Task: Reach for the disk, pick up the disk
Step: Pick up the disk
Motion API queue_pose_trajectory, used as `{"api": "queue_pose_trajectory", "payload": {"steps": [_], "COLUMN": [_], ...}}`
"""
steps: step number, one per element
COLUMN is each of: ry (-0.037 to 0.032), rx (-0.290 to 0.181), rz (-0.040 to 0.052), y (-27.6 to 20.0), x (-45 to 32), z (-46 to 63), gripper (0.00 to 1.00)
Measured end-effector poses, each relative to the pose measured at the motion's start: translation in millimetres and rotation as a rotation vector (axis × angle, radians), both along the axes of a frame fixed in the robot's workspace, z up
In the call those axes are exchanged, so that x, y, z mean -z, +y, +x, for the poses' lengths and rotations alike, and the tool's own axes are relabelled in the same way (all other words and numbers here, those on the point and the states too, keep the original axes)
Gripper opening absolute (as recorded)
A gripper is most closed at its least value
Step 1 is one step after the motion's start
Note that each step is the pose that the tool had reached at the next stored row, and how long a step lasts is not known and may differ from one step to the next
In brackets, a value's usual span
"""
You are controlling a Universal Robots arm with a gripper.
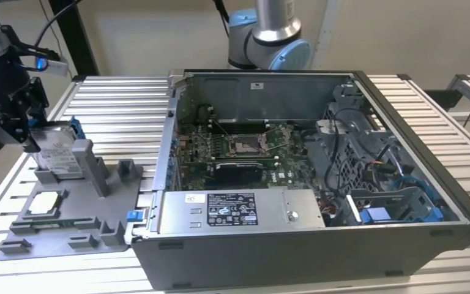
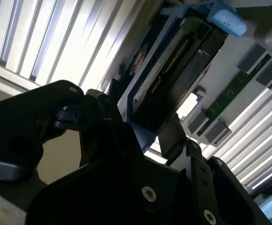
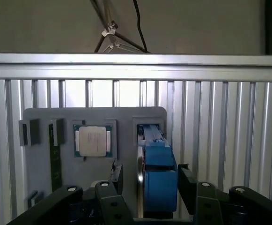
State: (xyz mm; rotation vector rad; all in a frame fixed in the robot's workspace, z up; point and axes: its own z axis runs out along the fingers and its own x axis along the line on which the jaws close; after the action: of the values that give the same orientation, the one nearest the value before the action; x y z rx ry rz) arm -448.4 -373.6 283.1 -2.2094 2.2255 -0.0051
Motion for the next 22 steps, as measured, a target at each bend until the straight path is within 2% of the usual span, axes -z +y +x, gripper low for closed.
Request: {"api": "queue_pose_trajectory", "payload": {"steps": [12, 19, 20, 22], "ry": [-0.0004, -0.0004, -0.0004, -0.0003], "rx": [0.000, 0.000, 0.000, 0.000], "rz": [0.0003, 0.0003, 0.0003, 0.0002], "y": [0.0, 0.1, 0.1, 0.1], "x": [21.6, 23.1, 23.1, 23.1], "z": [-1.1, -1.1, -1.2, -1.2], "gripper": [1.00, 1.00, 0.00, 0.00]}}
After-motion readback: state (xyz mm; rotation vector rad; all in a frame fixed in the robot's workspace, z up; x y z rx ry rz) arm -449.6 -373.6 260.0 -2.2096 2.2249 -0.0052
